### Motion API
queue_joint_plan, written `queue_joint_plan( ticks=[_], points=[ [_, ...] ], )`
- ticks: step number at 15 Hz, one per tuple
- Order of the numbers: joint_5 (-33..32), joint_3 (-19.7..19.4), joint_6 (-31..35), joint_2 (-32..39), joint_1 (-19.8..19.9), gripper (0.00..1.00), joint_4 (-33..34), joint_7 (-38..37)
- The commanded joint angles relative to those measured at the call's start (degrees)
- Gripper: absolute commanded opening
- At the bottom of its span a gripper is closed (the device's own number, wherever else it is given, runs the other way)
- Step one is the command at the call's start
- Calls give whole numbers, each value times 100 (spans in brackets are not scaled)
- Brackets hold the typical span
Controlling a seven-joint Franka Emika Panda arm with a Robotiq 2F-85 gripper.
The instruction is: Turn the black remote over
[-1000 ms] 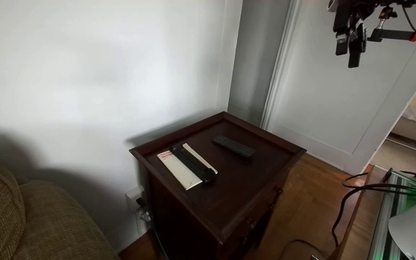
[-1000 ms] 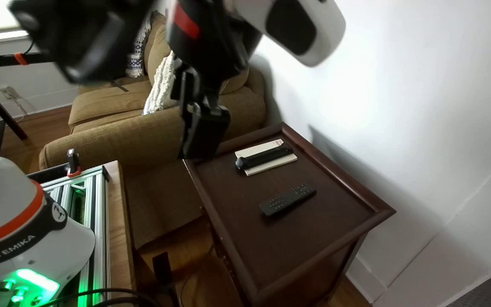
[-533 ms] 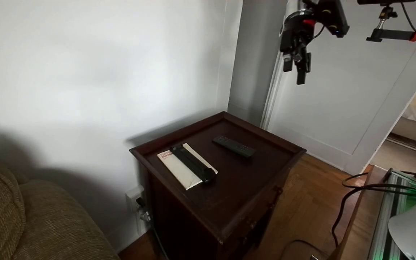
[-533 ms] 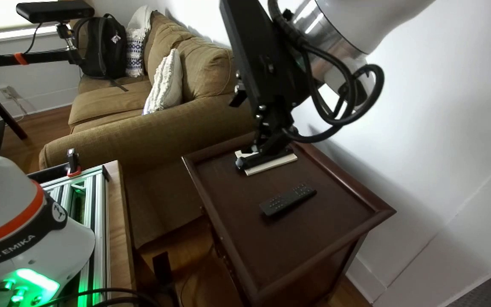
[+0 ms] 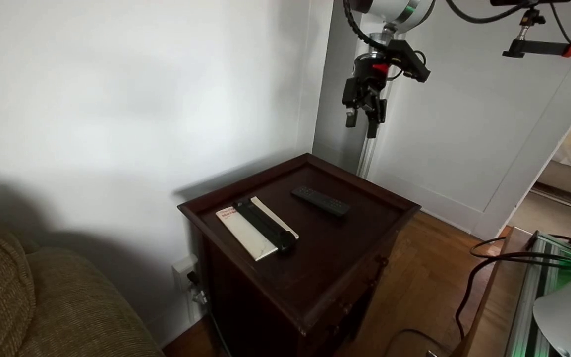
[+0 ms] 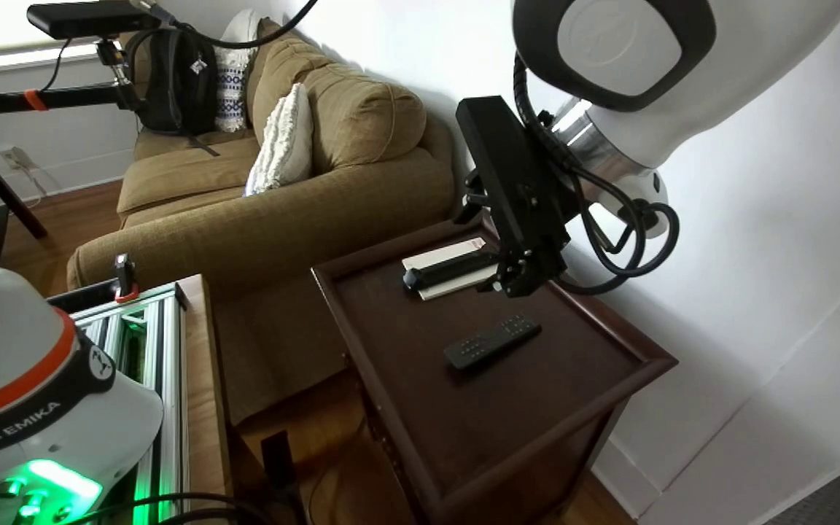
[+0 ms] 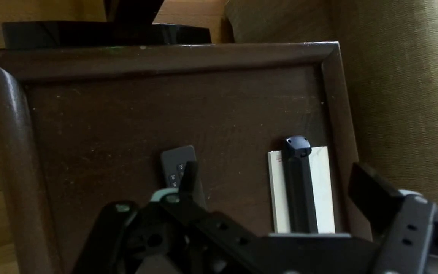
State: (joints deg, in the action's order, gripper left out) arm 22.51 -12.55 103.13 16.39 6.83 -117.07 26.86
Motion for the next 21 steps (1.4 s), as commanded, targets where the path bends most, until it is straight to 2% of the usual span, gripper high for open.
queue_joint_plan(
  ticks=[1, 4, 5, 10, 13, 18, 21],
  points=[
    [-70, 268, 9, -45, 264, 100, 10, -52],
    [-66, 264, 7, -101, 278, 100, 10, -51],
    [-66, 280, 53, 87, 299, 100, 93, -58],
    [-51, 492, 1142, 770, 424, 100, 132, 89],
    [-97, 688, 1577, 1267, 517, 100, 274, 120],
    [-371, 922, 2027, 1916, 599, 96, 531, 66],
    [-640, 1011, 2112, 2225, 623, 100, 742, 79]
  ],
)
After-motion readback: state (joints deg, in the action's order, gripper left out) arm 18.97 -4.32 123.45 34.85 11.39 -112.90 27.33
